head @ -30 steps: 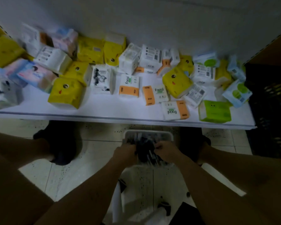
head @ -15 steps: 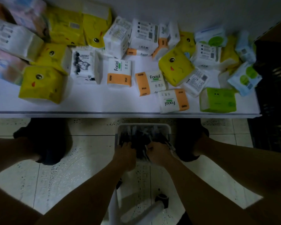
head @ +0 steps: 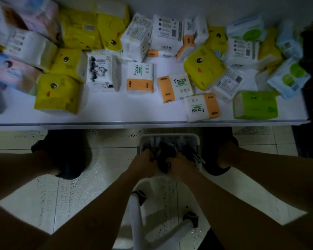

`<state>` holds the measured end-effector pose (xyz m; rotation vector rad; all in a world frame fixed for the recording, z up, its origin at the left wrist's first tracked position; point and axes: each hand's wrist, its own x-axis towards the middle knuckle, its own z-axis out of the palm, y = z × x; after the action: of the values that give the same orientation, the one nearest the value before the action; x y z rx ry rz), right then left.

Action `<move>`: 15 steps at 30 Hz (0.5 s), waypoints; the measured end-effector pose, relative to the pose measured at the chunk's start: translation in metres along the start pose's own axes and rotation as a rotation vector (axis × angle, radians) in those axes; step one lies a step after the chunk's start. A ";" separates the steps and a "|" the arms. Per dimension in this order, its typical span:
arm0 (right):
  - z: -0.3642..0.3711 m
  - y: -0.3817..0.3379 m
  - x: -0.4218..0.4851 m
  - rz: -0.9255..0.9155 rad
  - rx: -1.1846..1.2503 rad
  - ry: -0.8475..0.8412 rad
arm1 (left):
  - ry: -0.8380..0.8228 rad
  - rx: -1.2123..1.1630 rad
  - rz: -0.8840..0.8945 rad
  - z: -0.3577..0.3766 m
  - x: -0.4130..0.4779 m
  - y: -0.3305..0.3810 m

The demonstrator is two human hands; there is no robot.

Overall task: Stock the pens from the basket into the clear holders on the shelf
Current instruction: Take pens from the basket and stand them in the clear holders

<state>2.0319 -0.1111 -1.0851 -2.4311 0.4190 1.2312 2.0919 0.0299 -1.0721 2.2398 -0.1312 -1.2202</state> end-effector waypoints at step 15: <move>-0.001 -0.033 -0.004 -0.015 -0.324 -0.105 | -0.120 -0.465 -0.244 -0.021 -0.030 -0.006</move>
<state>2.0441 -0.0821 -1.0744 -2.6095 0.1817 1.5123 2.0898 0.0546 -1.0447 1.8131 0.3560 -1.3489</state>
